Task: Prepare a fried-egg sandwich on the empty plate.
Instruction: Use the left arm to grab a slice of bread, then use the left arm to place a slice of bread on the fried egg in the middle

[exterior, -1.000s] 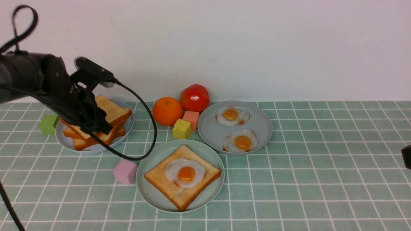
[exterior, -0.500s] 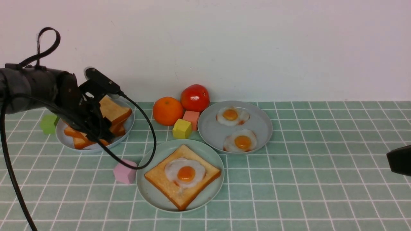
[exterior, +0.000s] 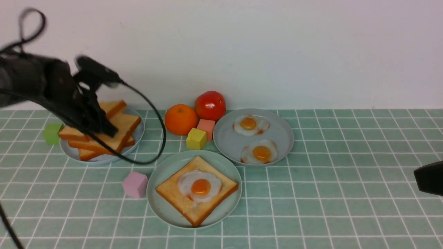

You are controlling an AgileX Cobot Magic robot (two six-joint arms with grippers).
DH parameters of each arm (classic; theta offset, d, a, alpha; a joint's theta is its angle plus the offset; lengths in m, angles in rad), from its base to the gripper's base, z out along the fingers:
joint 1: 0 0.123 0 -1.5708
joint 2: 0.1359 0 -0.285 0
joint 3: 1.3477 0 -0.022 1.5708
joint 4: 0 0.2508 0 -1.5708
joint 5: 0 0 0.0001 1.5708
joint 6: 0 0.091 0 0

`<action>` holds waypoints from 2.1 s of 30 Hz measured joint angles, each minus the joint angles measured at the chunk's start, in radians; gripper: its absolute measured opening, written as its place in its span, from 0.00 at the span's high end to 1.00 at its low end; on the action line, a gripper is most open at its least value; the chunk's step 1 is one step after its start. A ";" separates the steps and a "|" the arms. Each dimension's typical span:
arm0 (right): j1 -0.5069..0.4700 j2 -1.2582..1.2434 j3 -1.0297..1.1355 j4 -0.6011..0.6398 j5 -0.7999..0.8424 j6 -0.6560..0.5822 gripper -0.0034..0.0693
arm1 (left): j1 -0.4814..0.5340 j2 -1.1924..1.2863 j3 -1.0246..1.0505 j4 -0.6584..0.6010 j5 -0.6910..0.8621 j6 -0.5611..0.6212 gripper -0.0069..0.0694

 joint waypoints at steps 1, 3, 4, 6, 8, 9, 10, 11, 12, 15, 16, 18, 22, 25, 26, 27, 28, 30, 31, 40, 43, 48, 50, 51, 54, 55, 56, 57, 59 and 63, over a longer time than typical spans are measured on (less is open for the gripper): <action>0.000 0.000 0.000 0.000 0.000 -0.002 0.94 | -0.003 -0.016 0.000 0.000 0.010 -0.005 0.78; 0.000 0.000 0.000 0.000 0.000 -0.010 0.94 | -0.042 -0.080 0.012 -0.001 0.038 -0.048 0.79; 0.000 0.000 0.000 0.000 0.002 -0.019 0.94 | -0.097 -0.135 0.037 -0.001 0.061 -0.085 0.80; 0.000 0.000 0.000 0.000 0.004 -0.025 0.94 | -0.203 -0.193 0.096 -0.005 0.079 -0.131 0.80; 0.000 0.000 0.000 0.000 0.005 -0.028 0.94 | -0.327 -0.229 0.169 -0.006 0.090 -0.191 0.80; 0.000 0.000 0.000 0.000 0.005 -0.028 0.93 | -0.400 -0.234 0.209 0.002 0.090 -0.231 0.80; 0.000 0.000 0.000 0.000 0.005 -0.028 0.93 | -0.412 -0.234 0.216 0.005 0.089 -0.237 0.80; 0.000 0.000 0.000 0.000 0.005 -0.028 0.93 | -0.476 -0.227 0.248 0.035 0.082 -0.270 0.80; 0.000 0.000 0.000 0.000 0.005 -0.028 0.93 | -0.522 -0.216 0.267 0.069 0.071 -0.301 0.80; 0.000 0.000 0.000 0.001 0.012 -0.028 0.93 | -0.610 -0.171 0.282 0.206 0.026 -0.416 0.80; 0.000 0.000 0.000 0.006 0.018 -0.028 0.93 | -0.627 -0.155 0.282 0.253 0.012 -0.458 0.80; 0.000 0.000 0.000 0.011 0.028 -0.028 0.93 | -0.642 -0.136 0.282 0.306 0.000 -0.506 0.80; 0.000 0.000 0.000 0.035 0.057 -0.028 0.93 | -0.652 -0.074 0.280 0.426 -0.024 -0.628 0.80; 0.000 0.000 0.000 0.043 0.070 -0.028 0.93 | -0.652 -0.058 0.280 0.442 -0.028 -0.643 0.80; 0.000 0.000 0.000 0.046 0.081 -0.028 0.93 | -0.652 -0.056 0.280 0.441 -0.033 -0.644 0.80; 0.000 0.000 0.000 0.048 0.087 -0.028 0.93 | -0.652 -0.056 0.279 0.440 -0.035 -0.646 0.80; 0.000 0.000 0.000 0.049 0.087 -0.028 0.93 | -0.652 -0.056 0.277 0.436 -0.036 -0.646 0.80; 0.000 0.000 0.000 0.050 0.088 -0.028 0.93 | -0.652 -0.056 0.274 0.429 -0.048 -0.647 0.80; 0.000 0.000 0.000 0.050 0.088 -0.028 0.93 | -0.652 -0.056 0.273 0.427 -0.050 -0.647 0.80; 0.000 0.000 0.000 0.053 0.097 -0.028 0.92 | -0.652 -0.056 0.271 0.391 -0.054 -0.647 0.55; 0.000 0.000 0.000 0.053 0.104 -0.028 0.92 | -0.652 -0.056 0.271 0.390 -0.054 -0.647 0.46; 0.000 0.000 0.000 0.053 0.106 -0.028 0.92 | -0.652 -0.066 0.271 0.389 -0.052 -0.648 0.42; 0.000 0.000 0.000 0.053 0.107 -0.028 0.91 | -0.652 -0.095 0.271 0.368 -0.036 -0.648 0.42; 0.000 0.000 0.000 0.053 0.107 -0.028 0.91 | -0.652 -0.099 0.271 0.368 -0.033 -0.648 0.42; 0.000 0.000 0.000 0.041 0.107 -0.028 0.91 | -0.652 -0.205 0.271 0.308 0.013 -0.648 0.48; 0.000 0.000 0.000 0.041 0.107 -0.028 0.91 | -0.652 -0.224 0.271 0.299 0.015 -0.648 0.50; 0.000 -0.006 0.000 0.028 0.107 -0.028 0.91 | -0.652 -0.301 0.275 0.261 0.029 -0.649 0.58; 0.000 -0.008 0.000 0.018 0.108 -0.027 0.91 | -0.652 -0.353 0.280 0.247 0.030 -0.650 0.63; 0.000 -0.030 0.000 -0.008 0.109 -0.021 0.91 | -0.652 -0.518 0.317 0.203 0.010 -0.651 0.79; 0.000 -0.089 0.000 -0.067 0.110 0.013 0.91 | -0.652 -0.768 0.430 0.163 -0.081 -0.651 0.93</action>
